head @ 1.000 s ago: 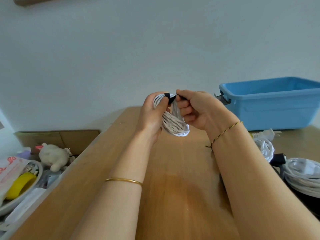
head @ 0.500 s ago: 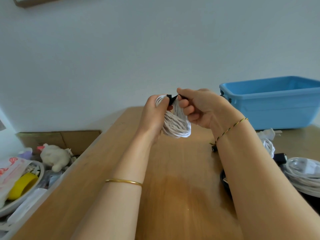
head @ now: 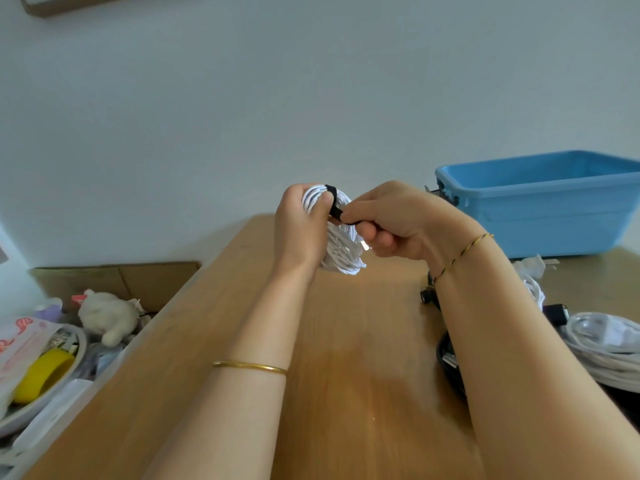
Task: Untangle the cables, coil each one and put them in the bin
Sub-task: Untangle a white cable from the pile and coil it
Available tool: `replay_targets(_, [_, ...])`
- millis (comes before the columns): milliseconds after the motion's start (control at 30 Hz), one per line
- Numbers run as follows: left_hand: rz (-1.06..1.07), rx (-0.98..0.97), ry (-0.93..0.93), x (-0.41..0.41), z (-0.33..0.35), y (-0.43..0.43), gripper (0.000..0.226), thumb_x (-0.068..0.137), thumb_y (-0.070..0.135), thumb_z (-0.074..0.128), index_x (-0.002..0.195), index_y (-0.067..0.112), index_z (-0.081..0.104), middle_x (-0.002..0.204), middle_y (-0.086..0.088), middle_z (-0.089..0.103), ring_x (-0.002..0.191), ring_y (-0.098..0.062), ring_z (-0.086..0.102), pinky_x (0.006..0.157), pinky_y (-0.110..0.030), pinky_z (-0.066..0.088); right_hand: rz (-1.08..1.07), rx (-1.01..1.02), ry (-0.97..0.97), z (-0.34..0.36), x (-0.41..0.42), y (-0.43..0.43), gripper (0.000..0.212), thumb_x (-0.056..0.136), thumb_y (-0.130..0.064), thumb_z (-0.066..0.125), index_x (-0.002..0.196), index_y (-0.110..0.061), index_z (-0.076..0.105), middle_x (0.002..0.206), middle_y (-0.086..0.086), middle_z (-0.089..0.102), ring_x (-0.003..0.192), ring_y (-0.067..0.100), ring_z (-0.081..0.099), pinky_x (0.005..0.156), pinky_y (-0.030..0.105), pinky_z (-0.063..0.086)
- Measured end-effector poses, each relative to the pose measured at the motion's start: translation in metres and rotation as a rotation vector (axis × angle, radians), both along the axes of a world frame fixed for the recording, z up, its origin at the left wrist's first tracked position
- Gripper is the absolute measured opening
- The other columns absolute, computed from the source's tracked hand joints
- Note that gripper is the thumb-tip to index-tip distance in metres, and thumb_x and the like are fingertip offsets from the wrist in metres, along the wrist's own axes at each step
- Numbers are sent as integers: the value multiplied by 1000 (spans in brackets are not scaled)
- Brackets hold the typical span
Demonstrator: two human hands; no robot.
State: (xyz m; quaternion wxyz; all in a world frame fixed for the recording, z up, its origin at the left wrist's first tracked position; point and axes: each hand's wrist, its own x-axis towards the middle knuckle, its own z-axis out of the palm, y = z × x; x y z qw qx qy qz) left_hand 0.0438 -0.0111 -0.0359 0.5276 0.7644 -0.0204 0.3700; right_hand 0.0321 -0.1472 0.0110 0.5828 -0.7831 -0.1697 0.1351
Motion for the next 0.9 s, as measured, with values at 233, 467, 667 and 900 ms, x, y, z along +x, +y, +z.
replay_targets(233, [66, 82, 20, 3, -2, 0, 11, 89, 16, 52, 87, 7, 57, 73, 7, 52, 62, -5, 46, 52, -13, 32, 12, -83, -170, -4, 3, 1, 9, 87, -10, 56, 82, -8, 63, 35, -4, 45, 36, 11, 32, 36, 16, 27])
replay_targets(467, [-27, 12, 77, -7, 1, 1, 29, 81, 4, 52, 56, 11, 39, 57, -2, 34, 55, -15, 28, 48, -24, 25, 20, 23, -292, -6, 4, 8, 10, 86, -13, 65, 77, -9, 63, 62, 4, 65, 49, 9, 56, 53, 23, 44])
replay_targets(667, [-23, -76, 128, -6, -1, 1, 36, 88, 7, 53, 56, 16, 38, 56, 0, 37, 57, -15, 32, 54, -28, 31, 123, 167, -201, -7, 3, 5, 16, 92, -3, 51, 90, -2, 67, 71, 10, 69, 60, 17, 65, 54, 20, 49])
replay_targets(900, [-28, -192, 156, -1, 0, 8, 25, 91, 14, 60, 66, 16, 53, 63, 2, 54, 61, -17, 51, 63, -31, 44, 167, 146, -234, -9, 5, 0, 18, 83, 4, 56, 97, -6, 64, 90, 6, 74, 79, 15, 70, 52, 19, 41])
